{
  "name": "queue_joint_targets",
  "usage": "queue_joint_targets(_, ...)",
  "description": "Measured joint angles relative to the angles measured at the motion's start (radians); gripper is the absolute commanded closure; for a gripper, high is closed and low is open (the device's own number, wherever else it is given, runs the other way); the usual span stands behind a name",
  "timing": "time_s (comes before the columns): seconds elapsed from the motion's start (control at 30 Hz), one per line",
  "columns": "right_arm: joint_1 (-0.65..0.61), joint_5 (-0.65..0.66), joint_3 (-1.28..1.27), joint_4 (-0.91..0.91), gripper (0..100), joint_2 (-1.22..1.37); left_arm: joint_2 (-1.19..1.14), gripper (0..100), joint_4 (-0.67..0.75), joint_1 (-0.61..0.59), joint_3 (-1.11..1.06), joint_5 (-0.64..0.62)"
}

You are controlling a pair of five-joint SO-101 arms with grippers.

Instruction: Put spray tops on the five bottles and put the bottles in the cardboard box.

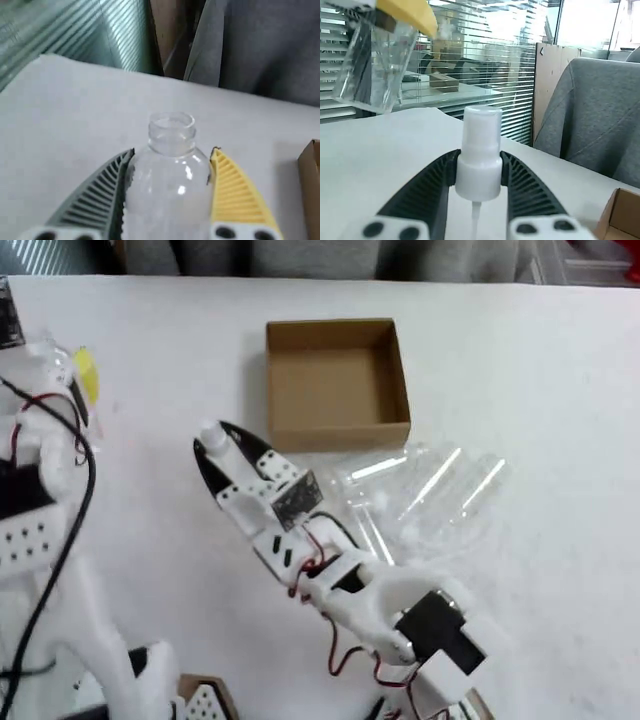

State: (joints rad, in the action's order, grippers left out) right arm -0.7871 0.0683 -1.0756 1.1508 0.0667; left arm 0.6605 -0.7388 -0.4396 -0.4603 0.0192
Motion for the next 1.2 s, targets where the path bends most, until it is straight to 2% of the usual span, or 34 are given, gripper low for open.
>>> queue_joint_targets(0.4, 0.002, 0.0, 0.0, 0.0, 98.2, 0.0, 0.591, 90, 0.319, 0.003, -0.555, 0.002)
queue_joint_targets(0.67, 0.054, 0.0, -0.003, 0.0, 98.2, -0.032, 0.804, 90, 0.359, 0.02, -0.798, 0.002)
queue_joint_targets(0.8, 0.063, 0.0, -0.051, 0.0, 98.2, -0.141, 0.881, 90, 0.361, 0.097, -0.875, 0.002)
queue_joint_targets(0.97, 0.092, 0.0, -0.132, -0.011, 98.2, -0.305, 0.974, 90, 0.361, 0.255, -0.942, 0.002)
queue_joint_targets(1.2, 0.324, 0.0, -0.147, -0.201, 98.2, -0.634, 1.002, 90, 0.361, 0.442, -1.068, 0.002)
